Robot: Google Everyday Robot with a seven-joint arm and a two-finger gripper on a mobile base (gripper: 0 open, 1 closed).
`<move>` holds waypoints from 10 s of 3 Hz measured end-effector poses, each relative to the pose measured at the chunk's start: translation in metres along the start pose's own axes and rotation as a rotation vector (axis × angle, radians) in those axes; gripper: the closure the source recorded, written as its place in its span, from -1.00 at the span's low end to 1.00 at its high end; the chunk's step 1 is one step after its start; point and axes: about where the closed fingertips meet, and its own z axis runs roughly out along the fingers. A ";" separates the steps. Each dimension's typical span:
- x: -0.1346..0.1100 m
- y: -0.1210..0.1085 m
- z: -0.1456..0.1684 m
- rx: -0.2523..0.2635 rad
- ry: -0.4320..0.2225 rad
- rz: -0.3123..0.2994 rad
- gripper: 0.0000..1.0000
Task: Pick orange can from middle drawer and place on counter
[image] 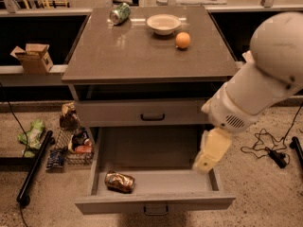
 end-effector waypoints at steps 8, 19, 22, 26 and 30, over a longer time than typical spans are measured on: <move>-0.032 0.009 0.354 -0.211 -0.199 0.105 -1.00; -0.102 -0.063 0.537 -0.032 -0.174 0.055 -1.00; -0.097 -0.063 0.534 -0.045 -0.194 0.045 -0.18; -0.116 -0.072 0.471 -0.078 -0.390 -0.172 1.00; -0.164 -0.060 0.321 0.032 -0.342 -0.345 1.00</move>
Offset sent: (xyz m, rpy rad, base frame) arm -0.0118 0.0364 -0.0488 0.0951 0.0752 0.0058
